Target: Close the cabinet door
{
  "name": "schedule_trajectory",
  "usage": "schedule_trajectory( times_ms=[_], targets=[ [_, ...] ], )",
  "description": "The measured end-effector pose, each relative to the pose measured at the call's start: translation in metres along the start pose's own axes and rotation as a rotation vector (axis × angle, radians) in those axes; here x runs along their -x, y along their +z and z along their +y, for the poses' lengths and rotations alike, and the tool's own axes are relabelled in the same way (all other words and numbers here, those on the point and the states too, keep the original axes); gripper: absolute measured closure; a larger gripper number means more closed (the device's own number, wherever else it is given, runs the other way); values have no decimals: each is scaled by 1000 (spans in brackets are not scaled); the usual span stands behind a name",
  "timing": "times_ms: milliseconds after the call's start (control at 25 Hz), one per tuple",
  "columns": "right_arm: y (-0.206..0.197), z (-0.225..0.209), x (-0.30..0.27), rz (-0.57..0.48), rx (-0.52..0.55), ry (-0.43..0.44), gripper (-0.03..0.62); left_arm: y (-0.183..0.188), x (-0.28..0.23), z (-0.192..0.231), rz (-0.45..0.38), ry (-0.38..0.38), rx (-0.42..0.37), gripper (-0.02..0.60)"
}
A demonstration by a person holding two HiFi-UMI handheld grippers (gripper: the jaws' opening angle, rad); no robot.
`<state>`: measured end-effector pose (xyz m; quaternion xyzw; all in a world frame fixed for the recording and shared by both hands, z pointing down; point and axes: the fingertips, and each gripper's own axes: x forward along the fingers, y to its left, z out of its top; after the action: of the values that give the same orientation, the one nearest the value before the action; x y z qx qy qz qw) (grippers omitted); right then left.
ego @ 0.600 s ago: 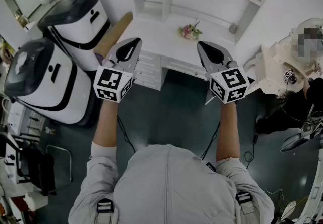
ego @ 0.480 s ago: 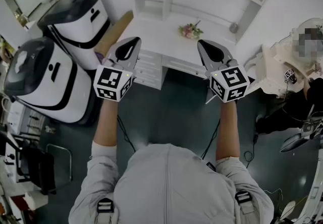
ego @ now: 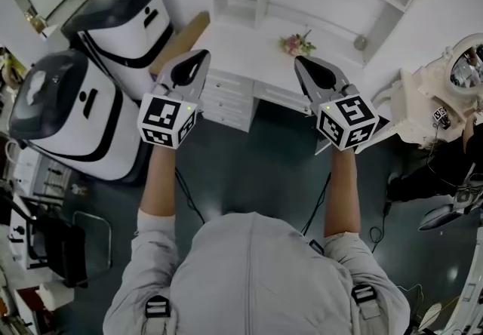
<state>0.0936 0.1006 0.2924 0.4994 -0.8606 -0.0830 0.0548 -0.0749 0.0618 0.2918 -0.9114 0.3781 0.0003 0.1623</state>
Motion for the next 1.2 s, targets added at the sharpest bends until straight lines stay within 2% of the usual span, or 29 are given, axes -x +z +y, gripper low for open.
schedule_trajectory(
  times_ms=[280, 440, 520, 760, 960, 1200],
  targets=[
    [13, 22, -32, -58, -59, 2, 594, -16, 17, 39, 11, 0, 7, 566],
    [13, 27, -50, -44, -47, 16, 594, -22, 16, 53, -14, -50, 115, 566],
    [13, 21, -59, -37, -54, 11, 594, -25, 12, 61, -16, -59, 124, 566],
    [4, -14, -92, -37, -54, -8, 592, -45, -19, 85, 32, -11, 74, 565],
    [-8, -61, -132, -47, -74, -12, 592, -59, -62, 103, 48, 31, 53, 565],
    [-9, -128, -183, -60, -131, 62, 594, -61, -134, 132, 68, 93, 36, 565]
  ],
)
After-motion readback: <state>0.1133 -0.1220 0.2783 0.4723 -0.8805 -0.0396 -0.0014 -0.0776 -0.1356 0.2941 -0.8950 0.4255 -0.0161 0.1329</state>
